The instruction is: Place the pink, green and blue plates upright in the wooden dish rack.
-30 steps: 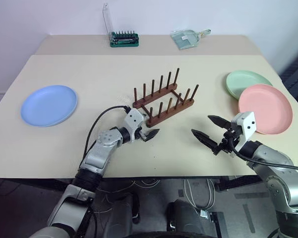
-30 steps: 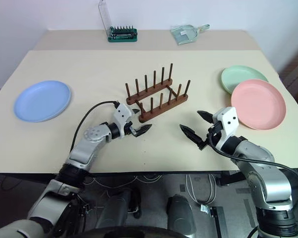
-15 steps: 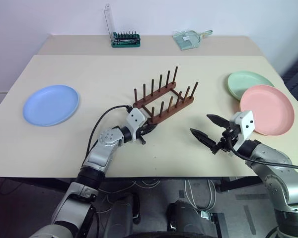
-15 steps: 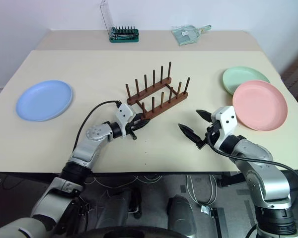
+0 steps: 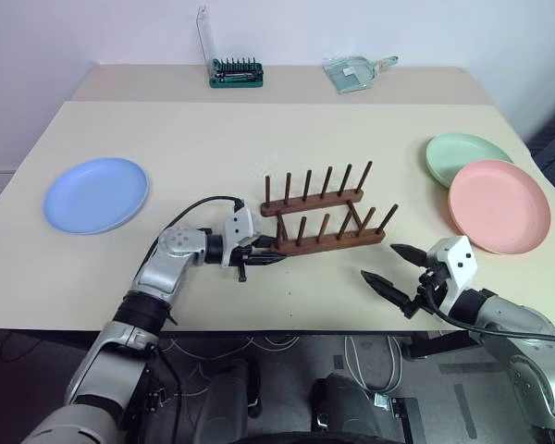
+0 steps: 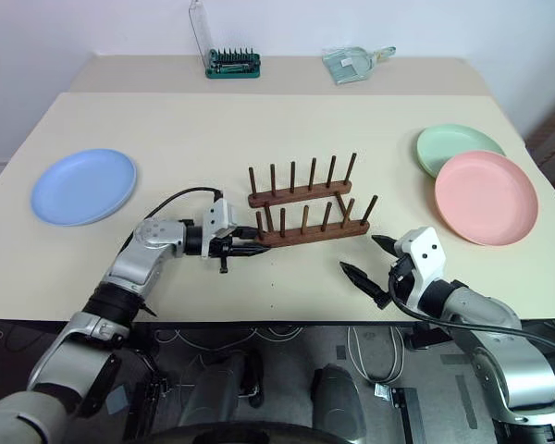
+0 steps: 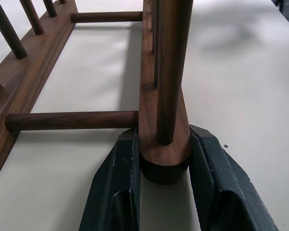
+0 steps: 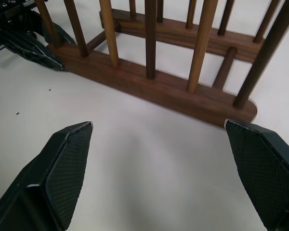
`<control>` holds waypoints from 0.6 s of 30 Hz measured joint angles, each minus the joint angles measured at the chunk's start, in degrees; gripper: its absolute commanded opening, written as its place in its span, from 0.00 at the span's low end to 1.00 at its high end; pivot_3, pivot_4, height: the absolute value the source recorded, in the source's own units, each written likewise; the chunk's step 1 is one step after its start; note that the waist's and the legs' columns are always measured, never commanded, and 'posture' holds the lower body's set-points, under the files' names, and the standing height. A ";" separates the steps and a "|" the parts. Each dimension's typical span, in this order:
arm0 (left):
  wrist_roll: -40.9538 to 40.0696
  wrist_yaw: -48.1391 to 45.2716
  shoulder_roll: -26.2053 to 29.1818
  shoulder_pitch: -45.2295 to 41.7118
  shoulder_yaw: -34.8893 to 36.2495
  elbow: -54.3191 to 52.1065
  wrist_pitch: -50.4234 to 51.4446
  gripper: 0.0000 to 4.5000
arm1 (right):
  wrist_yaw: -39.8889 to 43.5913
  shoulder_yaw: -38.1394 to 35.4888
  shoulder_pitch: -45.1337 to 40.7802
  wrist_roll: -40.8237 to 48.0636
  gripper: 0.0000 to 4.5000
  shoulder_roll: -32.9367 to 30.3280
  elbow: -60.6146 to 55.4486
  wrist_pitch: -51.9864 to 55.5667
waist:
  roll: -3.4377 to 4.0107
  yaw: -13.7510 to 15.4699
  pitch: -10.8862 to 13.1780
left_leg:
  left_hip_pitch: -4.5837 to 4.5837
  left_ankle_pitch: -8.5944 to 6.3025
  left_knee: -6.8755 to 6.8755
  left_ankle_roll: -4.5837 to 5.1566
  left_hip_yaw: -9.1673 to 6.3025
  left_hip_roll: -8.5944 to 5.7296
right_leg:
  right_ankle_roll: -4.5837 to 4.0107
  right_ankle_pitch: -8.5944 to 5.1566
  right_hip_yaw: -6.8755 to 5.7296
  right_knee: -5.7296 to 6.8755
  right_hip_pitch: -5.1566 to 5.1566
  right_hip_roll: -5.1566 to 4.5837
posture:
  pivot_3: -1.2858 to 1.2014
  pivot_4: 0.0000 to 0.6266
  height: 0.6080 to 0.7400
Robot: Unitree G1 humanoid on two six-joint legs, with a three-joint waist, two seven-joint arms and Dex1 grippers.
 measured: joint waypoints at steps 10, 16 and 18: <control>1.34 -2.04 -2.50 -2.87 -0.26 6.55 -4.48 0.17 | -0.97 -0.01 0.02 -0.45 1.00 0.03 -0.12 0.00 | 0.00 -0.03 0.00 | 0.00 -0.01 0.04 0.02 0.00 0.00 | 0.00 0.00 0.00 0.01 0.01 0.00 | 0.52 0.24 0.97; 1.57 -2.65 -2.89 -3.36 -0.26 7.90 -4.10 0.62 | -0.69 0.19 -2.06 -0.52 1.00 0.00 -0.09 0.00 | -0.01 -0.04 0.01 | -0.02 -0.02 0.06 0.03 0.00 0.00 | 0.01 0.00 0.00 0.01 0.00 0.00 | 0.52 0.24 0.97; 1.61 -2.65 -2.78 -3.36 -0.25 7.87 -4.14 0.85 | -0.40 0.34 -2.09 -0.59 1.00 -0.03 -0.06 0.00 | -0.01 -0.06 0.01 | -0.02 -0.02 0.06 0.03 0.00 0.01 | 0.00 0.00 0.00 0.01 0.01 0.01 | 0.52 0.24 0.97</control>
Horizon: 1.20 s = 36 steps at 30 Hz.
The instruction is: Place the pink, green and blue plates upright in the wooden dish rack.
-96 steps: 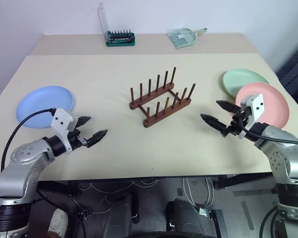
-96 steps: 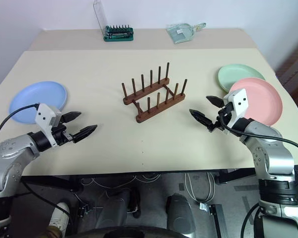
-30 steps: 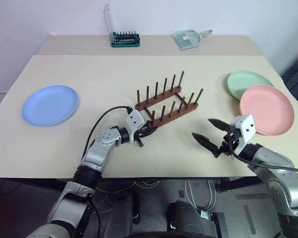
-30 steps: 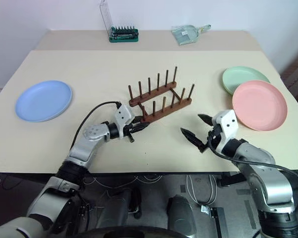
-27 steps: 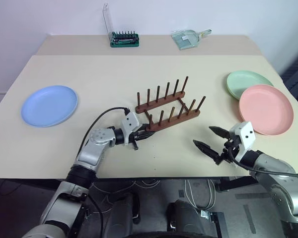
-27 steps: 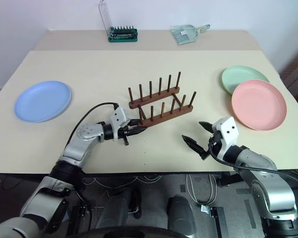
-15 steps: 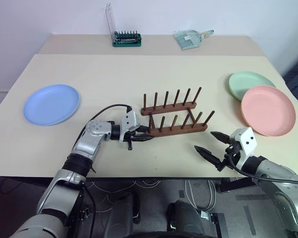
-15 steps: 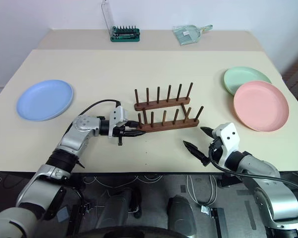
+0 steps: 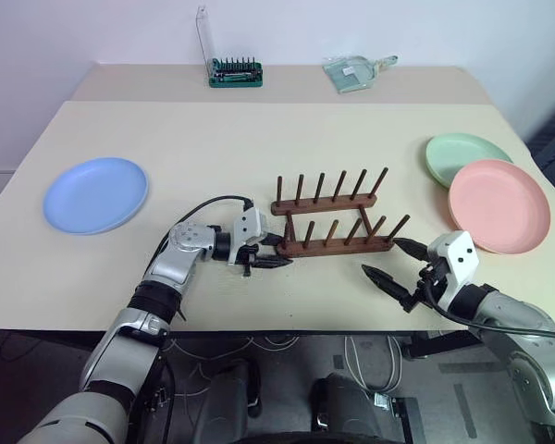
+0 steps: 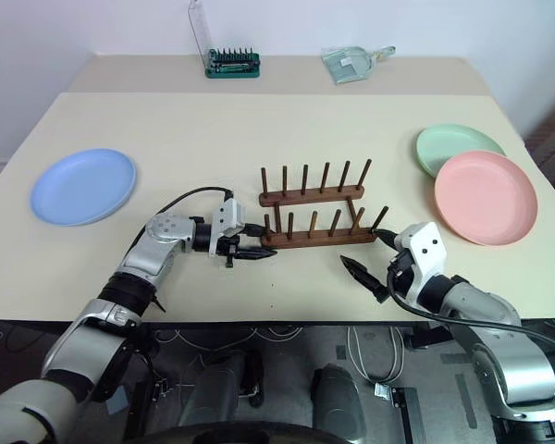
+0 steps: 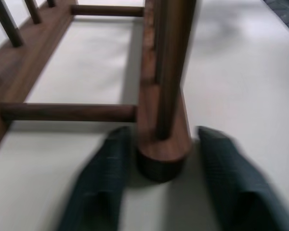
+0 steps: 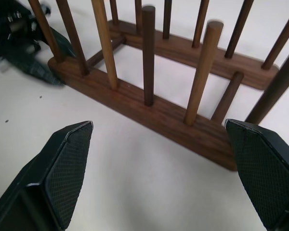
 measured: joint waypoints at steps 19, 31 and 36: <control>-5.66 -0.78 9.69 13.59 1.94 -22.70 15.29 0.01 | 1.57 4.42 -0.84 -7.04 0.00 -2.74 3.37 1.15 | 0.03 -1.11 -0.02 | 0.02 0.01 0.09 -0.01 -0.02 0.03 | 0.00 -0.01 0.01 0.13 0.00 -0.01 | 0.52 0.24 0.97; -0.63 11.56 3.14 13.74 -0.42 -24.13 13.71 0.01 | -1.96 11.44 -8.50 -15.74 0.00 0.09 10.62 -1.27 | 0.04 -1.29 -0.03 | 0.04 0.02 0.15 -0.03 -0.02 0.05 | 0.00 -0.01 0.02 0.22 0.01 0.00 | 0.52 0.24 0.97; -0.45 13.45 2.72 13.14 -0.39 -22.41 11.92 0.01 | -2.28 11.89 -10.98 -17.53 0.00 0.73 13.80 -2.91 | 0.04 -1.32 -0.03 | 0.04 0.02 0.20 -0.03 -0.02 0.06 | 0.00 -0.01 0.02 0.28 0.01 0.01 | 0.52 0.24 0.97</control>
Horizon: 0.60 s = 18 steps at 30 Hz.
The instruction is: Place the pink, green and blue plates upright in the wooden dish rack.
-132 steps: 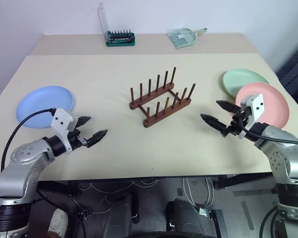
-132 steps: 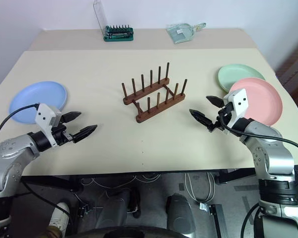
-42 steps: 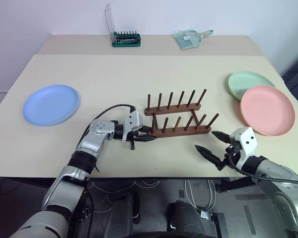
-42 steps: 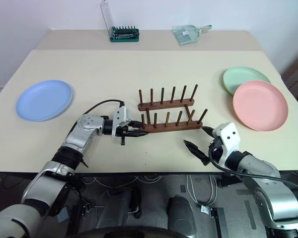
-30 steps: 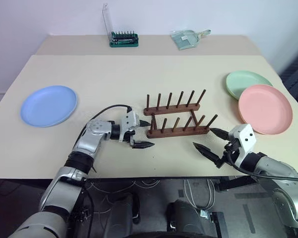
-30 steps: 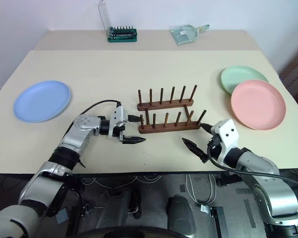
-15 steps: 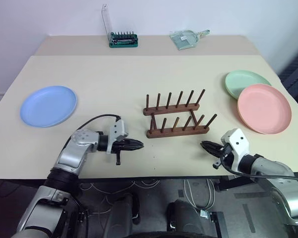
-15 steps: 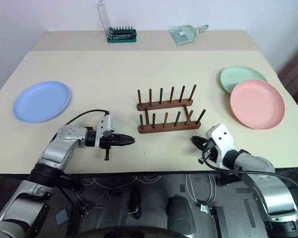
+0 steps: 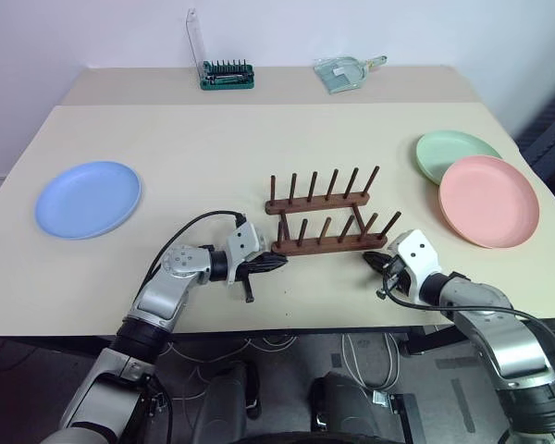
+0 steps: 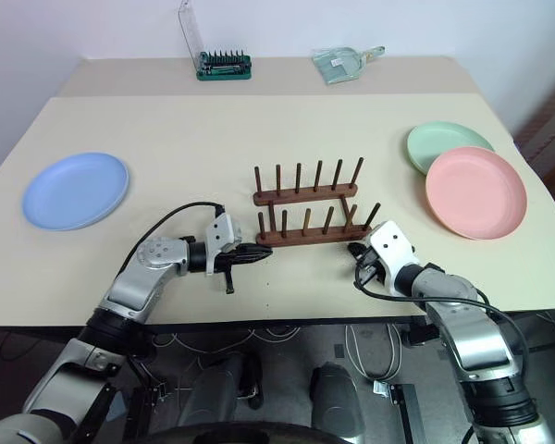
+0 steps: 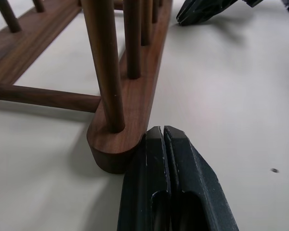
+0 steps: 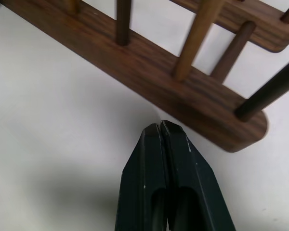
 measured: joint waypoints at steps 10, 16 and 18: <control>0.56 3.00 -0.90 -1.43 0.24 3.19 -2.41 0.01 | 0.04 0.18 -1.56 -1.91 0.00 0.99 2.06 -1.45 | 0.00 -0.03 0.00 | 0.00 -0.01 0.11 0.01 0.00 0.02 | 0.00 0.00 0.00 0.10 0.00 0.00 | 0.52 0.24 0.97; 0.51 2.93 -0.97 -1.67 0.24 3.83 -3.01 0.01 | 0.13 0.11 -1.46 -2.23 0.00 0.94 2.14 -2.00 | 0.00 -0.02 0.00 | 0.00 -0.01 0.12 0.01 0.00 0.02 | 0.00 0.00 0.00 0.11 0.00 -0.01 | 0.52 0.24 0.97; 0.21 2.36 -0.97 -1.67 0.23 3.67 -2.65 0.01 | 0.55 -0.54 -0.53 -2.02 0.00 0.61 1.56 -1.99 | 0.00 0.02 0.00 | -0.02 -0.02 0.12 0.02 0.00 0.02 | 0.00 0.00 0.00 0.10 -0.01 -0.01 | 0.52 0.24 0.97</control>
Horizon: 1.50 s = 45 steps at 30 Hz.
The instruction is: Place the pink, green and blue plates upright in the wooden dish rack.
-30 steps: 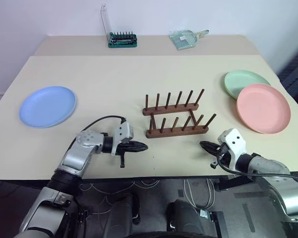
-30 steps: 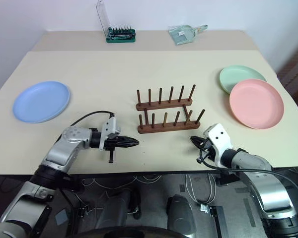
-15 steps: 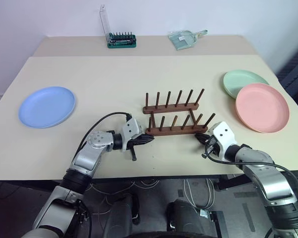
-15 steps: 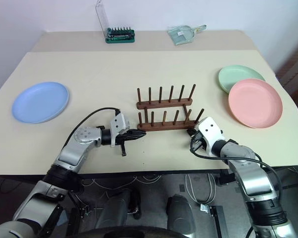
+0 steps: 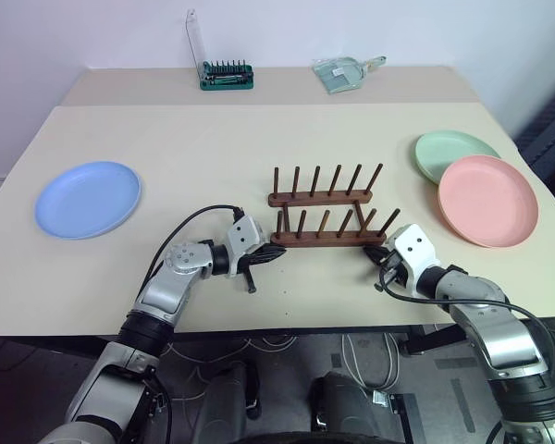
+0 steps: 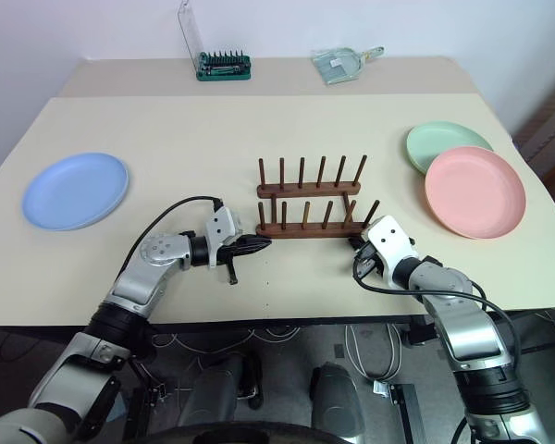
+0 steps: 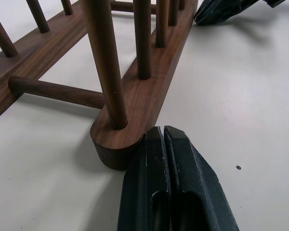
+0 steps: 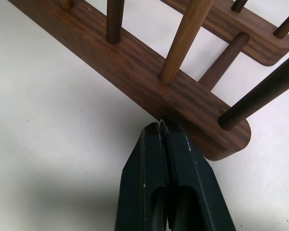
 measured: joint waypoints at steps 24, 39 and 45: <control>-9.83 -9.01 3.02 2.04 3.17 -8.40 6.80 0.00 | -6.24 -10.49 -0.27 -8.73 0.96 -10.49 9.88 0.21 | 0.02 -0.25 0.03 | -0.06 -0.03 0.10 0.04 0.02 0.02 | 0.01 -0.01 0.01 -0.01 -0.03 0.00 | 0.52 0.24 0.97; -9.90 -8.39 3.93 3.61 4.15 -12.66 7.36 0.00 | -10.51 -7.39 -2.94 -14.64 0.01 -9.80 18.32 -8.61 | 0.02 -0.08 0.03 | -0.05 -0.04 0.14 0.04 0.02 0.02 | 0.05 -0.03 0.01 -0.01 0.03 0.00 | 0.52 0.24 0.97; -9.90 -8.33 3.66 3.63 4.12 -12.71 7.42 0.00 | -9.60 -9.17 2.61 -14.84 0.01 -10.70 11.00 -6.98 | 0.05 0.00 0.04 | -0.07 -0.04 0.13 0.04 0.02 0.01 | 0.05 -0.04 0.02 -0.01 0.00 -0.01 | 0.52 0.24 0.97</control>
